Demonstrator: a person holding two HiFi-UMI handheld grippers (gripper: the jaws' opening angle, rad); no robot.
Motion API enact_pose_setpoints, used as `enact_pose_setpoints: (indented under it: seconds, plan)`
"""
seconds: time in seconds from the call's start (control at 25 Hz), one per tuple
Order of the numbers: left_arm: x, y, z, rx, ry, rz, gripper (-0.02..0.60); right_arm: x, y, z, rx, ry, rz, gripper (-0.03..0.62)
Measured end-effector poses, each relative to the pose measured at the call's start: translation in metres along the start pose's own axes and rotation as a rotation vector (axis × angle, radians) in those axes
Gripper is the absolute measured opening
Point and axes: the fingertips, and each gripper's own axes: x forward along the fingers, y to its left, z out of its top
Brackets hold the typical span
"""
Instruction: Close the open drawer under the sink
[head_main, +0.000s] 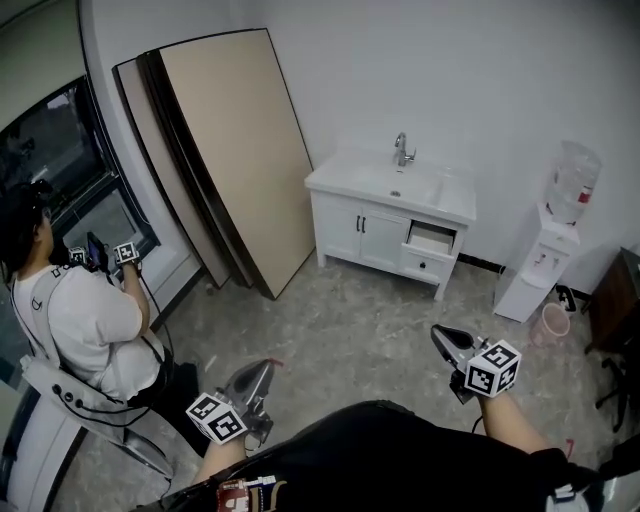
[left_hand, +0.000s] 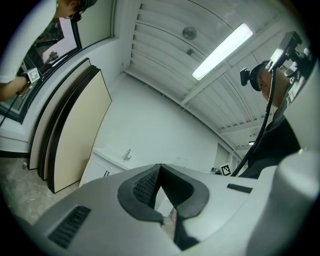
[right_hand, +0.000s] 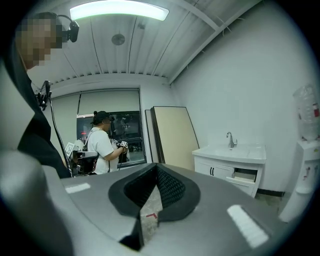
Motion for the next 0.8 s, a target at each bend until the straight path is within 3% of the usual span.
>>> enact_pose_setpoints:
  seconds: [0.36,0.56,0.8]
  plan:
    - [0.011,0.086,0.021,-0.046,0.026,0.016,-0.008,0.08,-0.006,-0.006,0.033,0.047,-0.013,0.002]
    - [0.035,0.118,0.024,-0.06,0.031,0.036,-0.008,0.116,-0.037,-0.003,0.047,0.052,-0.012,0.002]
    - [0.088,0.148,0.025,-0.045,0.022,0.082,-0.008,0.164,-0.096,0.004,0.044,0.052,0.05,0.002]
